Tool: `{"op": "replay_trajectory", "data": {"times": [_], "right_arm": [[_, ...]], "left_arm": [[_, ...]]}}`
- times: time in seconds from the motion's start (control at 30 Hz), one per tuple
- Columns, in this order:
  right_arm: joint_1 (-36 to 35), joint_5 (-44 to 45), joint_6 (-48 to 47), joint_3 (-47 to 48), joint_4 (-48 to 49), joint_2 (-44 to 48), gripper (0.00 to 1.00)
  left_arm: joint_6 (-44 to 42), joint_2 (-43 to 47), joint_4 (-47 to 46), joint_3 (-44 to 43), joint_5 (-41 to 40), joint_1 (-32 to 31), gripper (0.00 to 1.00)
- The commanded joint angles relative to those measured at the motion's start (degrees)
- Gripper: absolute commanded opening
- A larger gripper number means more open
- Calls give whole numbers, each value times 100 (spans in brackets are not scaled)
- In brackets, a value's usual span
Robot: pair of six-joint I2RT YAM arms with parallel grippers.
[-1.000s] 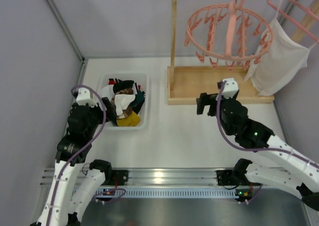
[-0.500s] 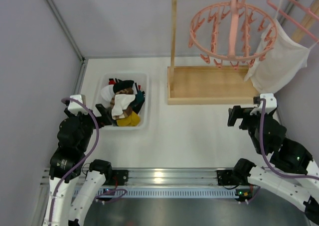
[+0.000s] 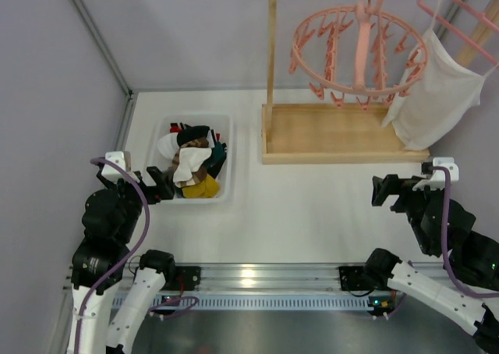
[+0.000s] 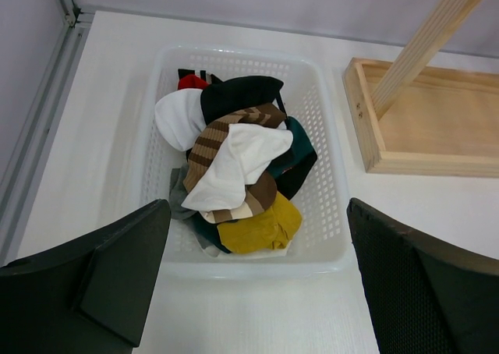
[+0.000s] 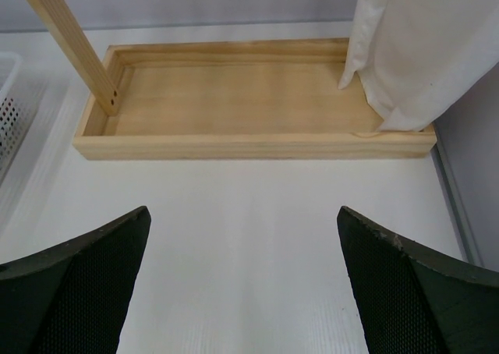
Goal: Remove the socks clipped to the hanger
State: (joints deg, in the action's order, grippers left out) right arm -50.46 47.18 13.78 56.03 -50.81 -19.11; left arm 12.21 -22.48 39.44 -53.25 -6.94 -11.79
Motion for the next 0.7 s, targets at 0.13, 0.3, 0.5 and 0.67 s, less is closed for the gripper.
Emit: {"op": "replay_trajectory", "data": {"times": [0.13,0.3,0.5,0.67], "right_arm": [[53,143,72,136,-166,-58,99],[53,107,37,127,-140,-66,99],[54,142,37,127,-140,-40,100],[53,143,46,127,-140,-5,99]], "left_arm": [[-69,68,-33,-36,35,1,98],[-61,68,-24,-36,35,-7,98],[-43,86,-33,-18,8,1,98],[-43,86,-42,-10,0,-7,99]]}}
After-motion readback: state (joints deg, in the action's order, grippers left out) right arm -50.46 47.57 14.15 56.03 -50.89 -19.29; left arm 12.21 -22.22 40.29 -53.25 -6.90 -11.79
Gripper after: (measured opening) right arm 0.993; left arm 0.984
